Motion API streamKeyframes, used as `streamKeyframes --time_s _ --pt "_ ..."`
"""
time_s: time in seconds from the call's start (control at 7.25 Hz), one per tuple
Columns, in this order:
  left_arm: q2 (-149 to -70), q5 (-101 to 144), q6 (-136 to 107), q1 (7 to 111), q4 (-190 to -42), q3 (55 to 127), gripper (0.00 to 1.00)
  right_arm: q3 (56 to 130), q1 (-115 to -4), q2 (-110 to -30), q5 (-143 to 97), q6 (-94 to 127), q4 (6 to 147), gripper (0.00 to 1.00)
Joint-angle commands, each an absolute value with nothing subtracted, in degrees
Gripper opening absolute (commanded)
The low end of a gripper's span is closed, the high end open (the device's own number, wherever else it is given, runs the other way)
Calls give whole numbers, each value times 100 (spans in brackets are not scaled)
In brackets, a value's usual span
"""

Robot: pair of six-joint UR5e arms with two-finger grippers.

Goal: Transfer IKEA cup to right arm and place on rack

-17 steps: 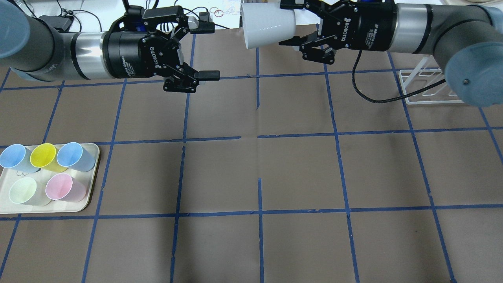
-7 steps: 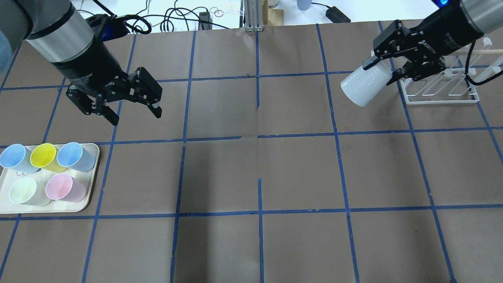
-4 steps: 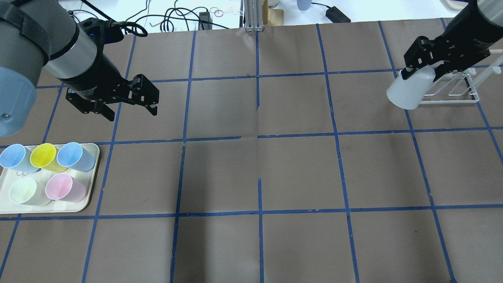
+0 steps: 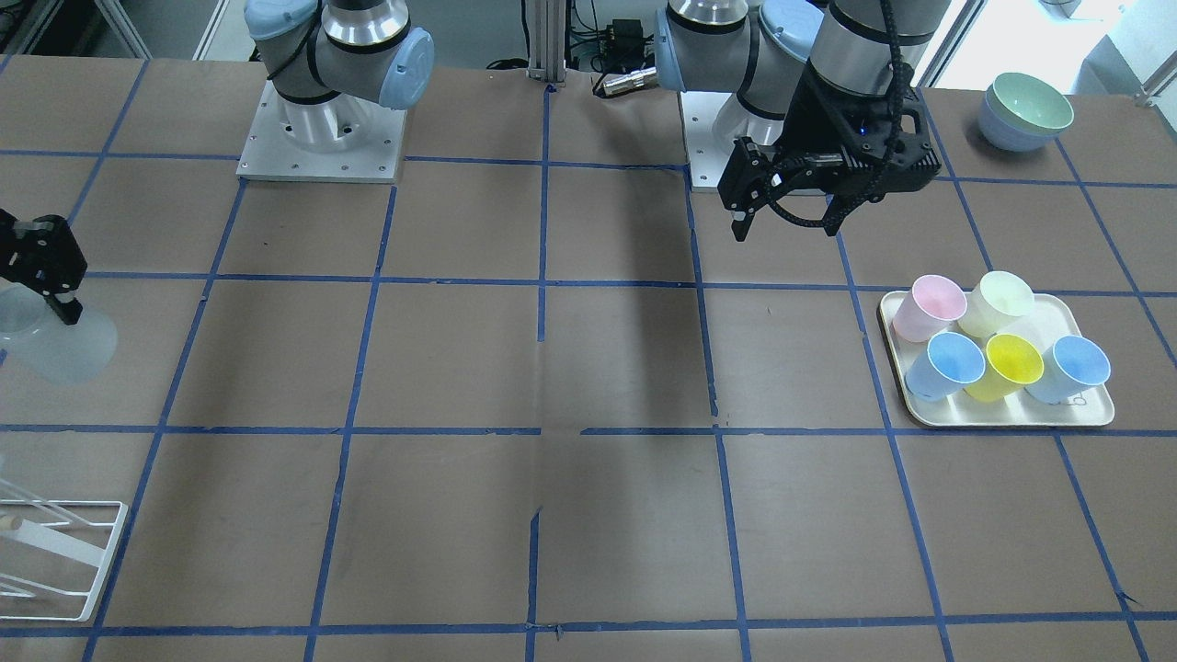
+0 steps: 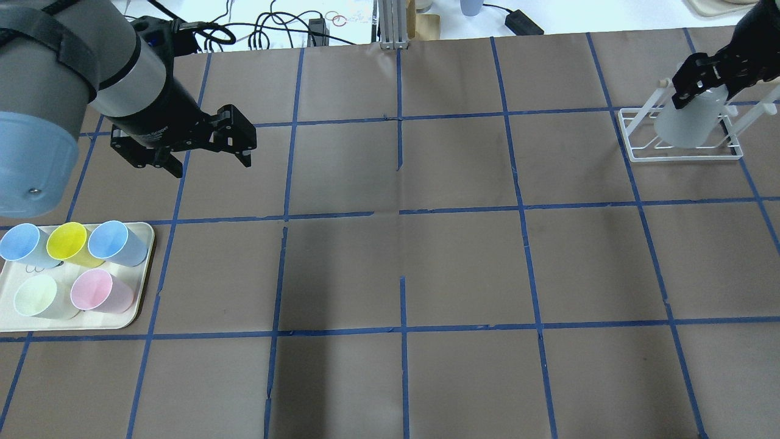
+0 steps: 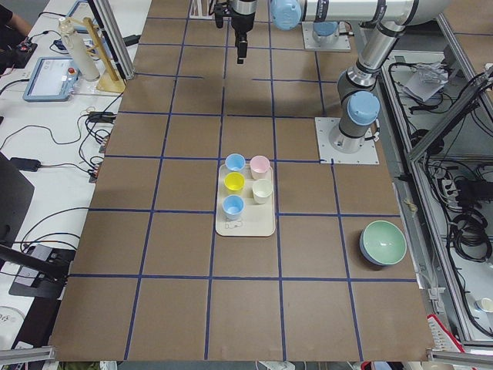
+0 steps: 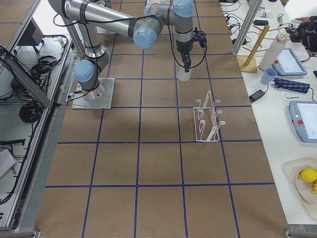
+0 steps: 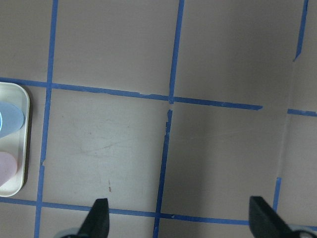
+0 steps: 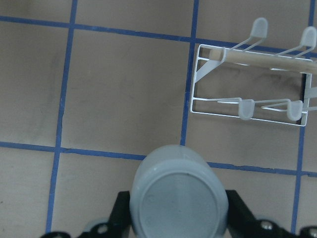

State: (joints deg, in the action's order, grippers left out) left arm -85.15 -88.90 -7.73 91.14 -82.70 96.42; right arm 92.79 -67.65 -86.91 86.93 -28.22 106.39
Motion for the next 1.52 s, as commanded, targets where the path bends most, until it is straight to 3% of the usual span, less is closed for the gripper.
streamKeyframes --time_s 0.0,0.41,1.38 --pt "-8683 -8877 -870 9220 -8306 9405 100 9281 -6566 -8378 8552 -2848 11255 0" --pt "-8956 -8921 -870 9194 -8490 9045 100 9281 -6373 -8122 8464 -2856 11539 0" --pt "-8895 -8912 -853 9193 -8525 9115 100 9272 -6223 -7480 8455 -3085 12340 0"
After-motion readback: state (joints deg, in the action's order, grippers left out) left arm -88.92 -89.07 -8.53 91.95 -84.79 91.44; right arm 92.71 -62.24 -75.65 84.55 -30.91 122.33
